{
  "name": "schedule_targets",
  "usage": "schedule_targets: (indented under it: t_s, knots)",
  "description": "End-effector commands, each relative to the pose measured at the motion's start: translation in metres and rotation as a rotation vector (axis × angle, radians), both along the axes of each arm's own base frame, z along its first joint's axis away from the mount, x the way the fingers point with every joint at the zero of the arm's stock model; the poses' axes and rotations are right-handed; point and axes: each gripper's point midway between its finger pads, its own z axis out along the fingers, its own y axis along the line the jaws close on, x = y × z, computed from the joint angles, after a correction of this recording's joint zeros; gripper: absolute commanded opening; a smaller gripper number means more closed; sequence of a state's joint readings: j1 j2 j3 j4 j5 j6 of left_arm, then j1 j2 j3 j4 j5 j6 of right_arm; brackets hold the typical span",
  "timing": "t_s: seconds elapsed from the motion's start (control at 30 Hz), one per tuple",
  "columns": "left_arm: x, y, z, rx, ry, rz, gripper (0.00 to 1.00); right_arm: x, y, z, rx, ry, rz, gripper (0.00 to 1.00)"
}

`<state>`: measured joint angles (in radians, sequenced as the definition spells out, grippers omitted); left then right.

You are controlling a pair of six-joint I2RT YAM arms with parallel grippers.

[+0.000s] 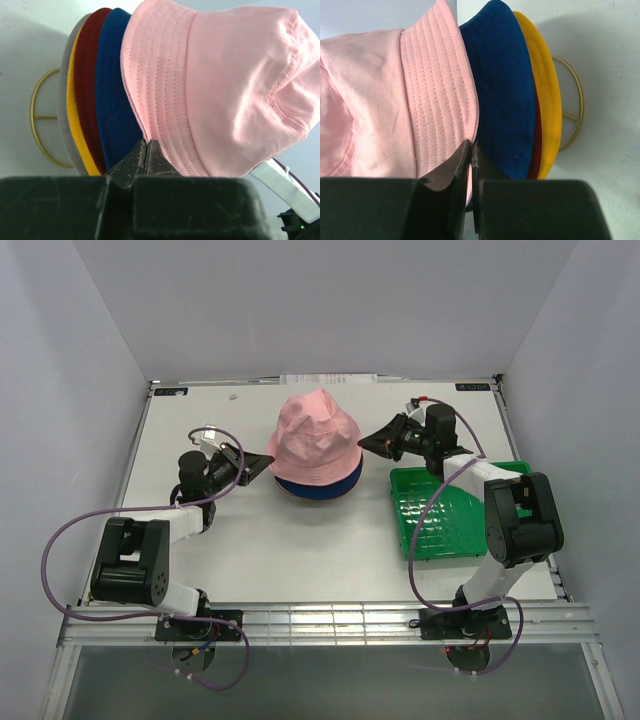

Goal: Stack the hats

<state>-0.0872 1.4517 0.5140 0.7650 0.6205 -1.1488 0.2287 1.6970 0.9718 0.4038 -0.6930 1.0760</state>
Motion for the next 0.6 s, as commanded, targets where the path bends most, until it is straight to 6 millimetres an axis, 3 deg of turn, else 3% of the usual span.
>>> schedule_targets:
  t_s: [0.0, 0.17, 0.57]
  knots:
    - [0.001, 0.009, -0.023, 0.04, 0.079, 0.055, 0.0, 0.005, -0.009, -0.021, -0.075, 0.016, -0.034, 0.08]
    - [-0.003, 0.012, -0.039, 0.044, 0.128, 0.067, 0.0, 0.001, -0.014, -0.036, -0.131, 0.04, -0.037, 0.08]
    - [0.0, 0.012, -0.047, 0.058, 0.149, 0.071, 0.0, -0.001, -0.028, -0.064, -0.28, 0.069, -0.045, 0.08]
